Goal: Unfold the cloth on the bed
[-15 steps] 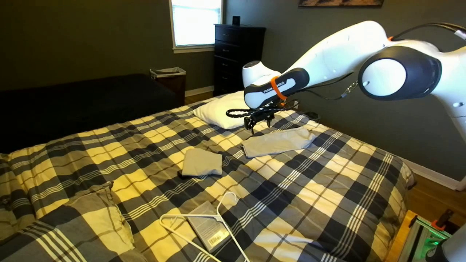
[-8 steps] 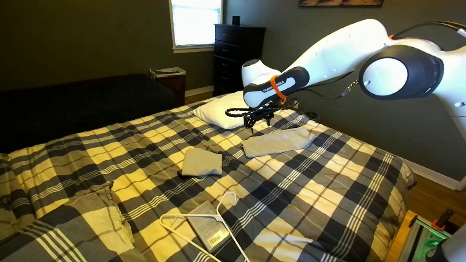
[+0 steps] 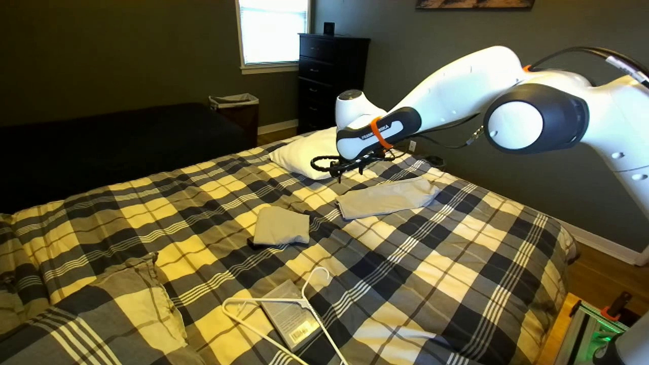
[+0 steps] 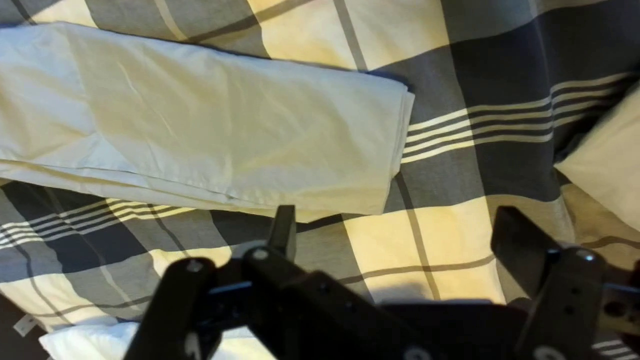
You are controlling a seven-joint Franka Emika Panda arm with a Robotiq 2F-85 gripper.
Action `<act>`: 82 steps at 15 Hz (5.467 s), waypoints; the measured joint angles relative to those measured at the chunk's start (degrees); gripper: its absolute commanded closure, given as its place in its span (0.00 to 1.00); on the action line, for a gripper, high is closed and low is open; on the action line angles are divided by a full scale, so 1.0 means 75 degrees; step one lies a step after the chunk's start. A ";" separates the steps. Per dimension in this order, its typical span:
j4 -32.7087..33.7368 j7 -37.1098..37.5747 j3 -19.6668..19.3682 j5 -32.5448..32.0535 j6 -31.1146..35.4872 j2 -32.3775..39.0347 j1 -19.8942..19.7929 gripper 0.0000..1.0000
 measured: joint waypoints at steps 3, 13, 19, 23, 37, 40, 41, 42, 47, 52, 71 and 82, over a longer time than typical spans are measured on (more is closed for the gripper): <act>0.0996 -0.0440 0.0004 0.0199 -0.0014 0.0898 -0.0009 0.00; 0.2465 -0.0709 -0.0131 0.0267 -0.0424 0.2130 0.0005 0.00; 0.3188 -0.0188 -0.0433 0.0278 -0.0456 0.2931 0.0091 0.00; 0.4145 0.0145 -0.0435 0.0324 -0.0456 0.3826 -0.0028 0.00; 0.5131 0.1073 -0.0699 0.0362 -0.0891 0.4626 -0.0109 0.00; 0.5138 0.1069 -0.0697 0.0363 -0.0891 0.4616 -0.0100 0.00; 0.5135 0.1087 -0.0692 0.0364 -0.0719 0.4615 -0.0099 0.00; 0.5130 0.1192 -0.0698 0.0363 -0.0425 0.4613 -0.0097 0.00; 0.4968 0.1619 -0.0768 0.0353 0.0759 0.4617 -0.0018 0.00; 0.4714 0.2011 -0.1078 0.0310 0.0589 0.4628 0.0177 0.00; 0.4280 0.2396 -0.1433 0.0063 0.0345 0.4628 0.0267 0.82; 0.4345 0.1185 -0.0880 0.0071 0.0411 0.4597 0.0150 0.99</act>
